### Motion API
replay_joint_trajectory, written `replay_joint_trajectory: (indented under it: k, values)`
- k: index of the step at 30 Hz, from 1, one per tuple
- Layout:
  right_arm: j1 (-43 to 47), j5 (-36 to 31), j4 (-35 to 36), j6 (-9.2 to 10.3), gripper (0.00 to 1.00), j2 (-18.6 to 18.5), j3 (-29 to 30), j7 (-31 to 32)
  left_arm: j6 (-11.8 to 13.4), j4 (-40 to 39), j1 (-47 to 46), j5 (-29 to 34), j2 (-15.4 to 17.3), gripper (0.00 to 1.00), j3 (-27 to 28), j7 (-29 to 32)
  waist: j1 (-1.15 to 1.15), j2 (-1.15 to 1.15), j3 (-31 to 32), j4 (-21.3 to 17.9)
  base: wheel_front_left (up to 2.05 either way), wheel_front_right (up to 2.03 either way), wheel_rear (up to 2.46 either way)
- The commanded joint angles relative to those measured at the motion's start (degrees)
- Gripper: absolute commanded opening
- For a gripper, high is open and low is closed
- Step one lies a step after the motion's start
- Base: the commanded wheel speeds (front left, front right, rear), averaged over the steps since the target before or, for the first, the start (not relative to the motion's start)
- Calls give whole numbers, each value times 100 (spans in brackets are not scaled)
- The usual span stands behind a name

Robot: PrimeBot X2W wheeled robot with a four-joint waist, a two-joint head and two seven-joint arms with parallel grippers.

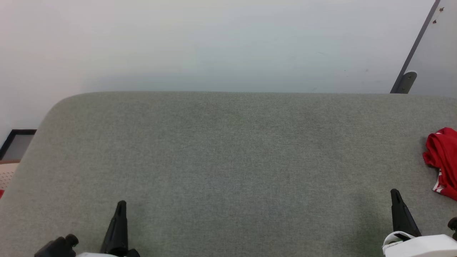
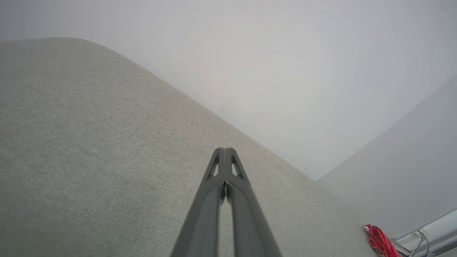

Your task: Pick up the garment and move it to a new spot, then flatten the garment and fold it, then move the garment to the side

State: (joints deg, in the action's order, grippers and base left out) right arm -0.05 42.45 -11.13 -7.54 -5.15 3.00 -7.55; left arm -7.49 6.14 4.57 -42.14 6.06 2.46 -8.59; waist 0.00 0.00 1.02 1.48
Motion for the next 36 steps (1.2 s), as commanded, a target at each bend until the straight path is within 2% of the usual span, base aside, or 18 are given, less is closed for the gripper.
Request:
replay_joint_trajectory:
  k: [1, 19, 36]
  values:
    - [-163, 203, 56, 2, 0, -6, 31, 43, 1, -44, -156, -215, 18, 0, 30, 36, 0, 0, -2, -2, 0, 0, 0]
    - [-294, 1458, -31, 3, 0, 56, 123, 404, 0, 161, -403, -1521, -30, 0, 78, 380, 0, 0, -24, -30, 0, 0, 0]
    - [-388, 2403, -96, 4, 0, 104, 185, 673, 0, 323, -593, -2492, -78, 0, 125, 649, 0, 0, -44, -54, 0, 0, 0]
